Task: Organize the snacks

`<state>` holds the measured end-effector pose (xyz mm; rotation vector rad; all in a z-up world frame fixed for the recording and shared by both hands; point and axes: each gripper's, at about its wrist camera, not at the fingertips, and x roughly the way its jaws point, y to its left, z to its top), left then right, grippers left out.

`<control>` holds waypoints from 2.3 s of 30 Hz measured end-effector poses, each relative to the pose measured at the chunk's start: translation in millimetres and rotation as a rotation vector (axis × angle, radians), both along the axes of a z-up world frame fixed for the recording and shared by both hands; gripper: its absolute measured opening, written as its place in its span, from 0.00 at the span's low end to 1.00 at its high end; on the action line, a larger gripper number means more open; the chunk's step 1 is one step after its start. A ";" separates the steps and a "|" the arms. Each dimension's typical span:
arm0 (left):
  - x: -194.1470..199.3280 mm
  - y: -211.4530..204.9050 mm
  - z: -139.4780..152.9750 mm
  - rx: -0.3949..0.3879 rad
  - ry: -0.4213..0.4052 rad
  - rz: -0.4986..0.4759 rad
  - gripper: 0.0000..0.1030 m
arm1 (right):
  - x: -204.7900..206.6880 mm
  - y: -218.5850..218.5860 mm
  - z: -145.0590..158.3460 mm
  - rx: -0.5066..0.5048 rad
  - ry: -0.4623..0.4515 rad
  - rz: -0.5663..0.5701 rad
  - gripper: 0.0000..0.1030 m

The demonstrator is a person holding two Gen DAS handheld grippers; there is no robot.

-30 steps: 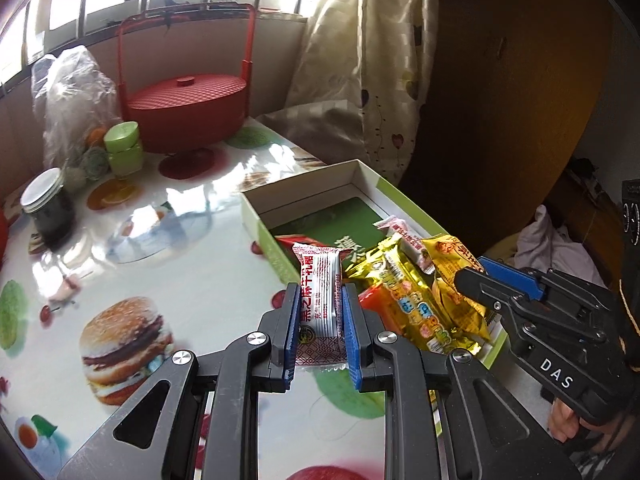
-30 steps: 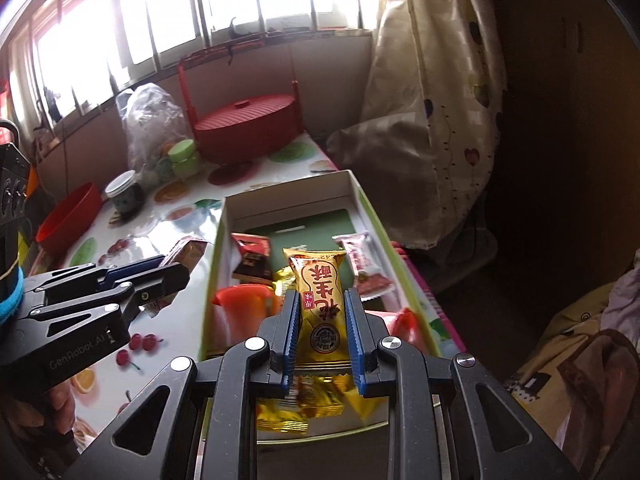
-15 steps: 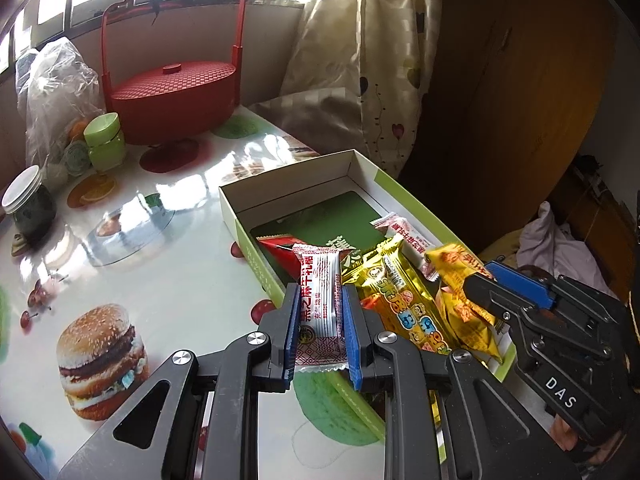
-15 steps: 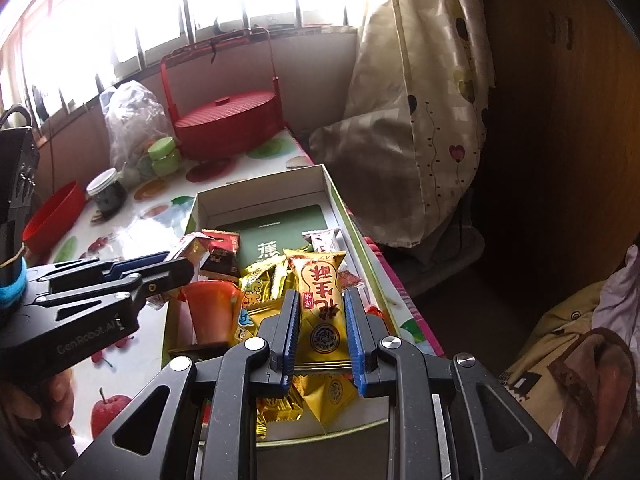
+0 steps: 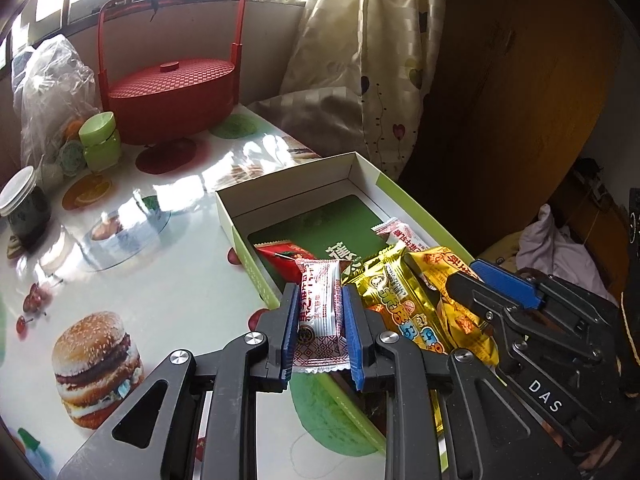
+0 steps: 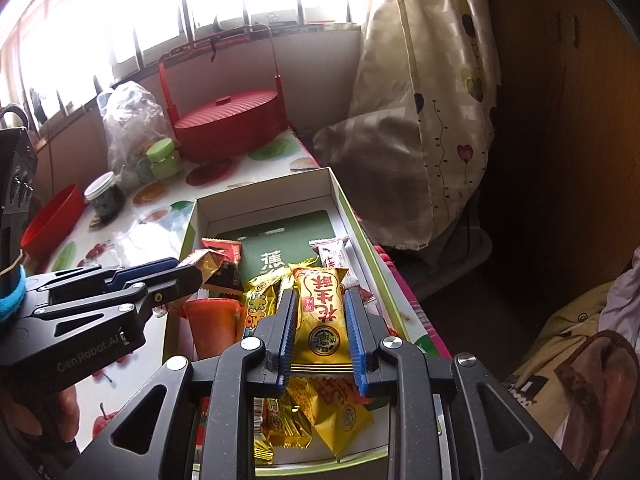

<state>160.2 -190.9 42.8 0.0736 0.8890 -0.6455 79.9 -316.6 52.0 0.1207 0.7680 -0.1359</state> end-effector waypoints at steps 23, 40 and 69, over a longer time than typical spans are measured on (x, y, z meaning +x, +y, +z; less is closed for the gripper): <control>-24.3 13.8 18.3 -0.008 -0.049 0.021 0.52 | -15.3 8.9 13.3 0.002 -0.043 -0.004 0.37; -89.0 49.8 18.0 0.019 -0.072 0.105 0.52 | -65.4 35.8 27.1 -0.026 -0.074 -0.005 0.47; -130.0 67.1 -36.5 0.135 -0.004 0.155 0.52 | -100.1 56.4 -39.6 -0.041 0.085 -0.028 0.48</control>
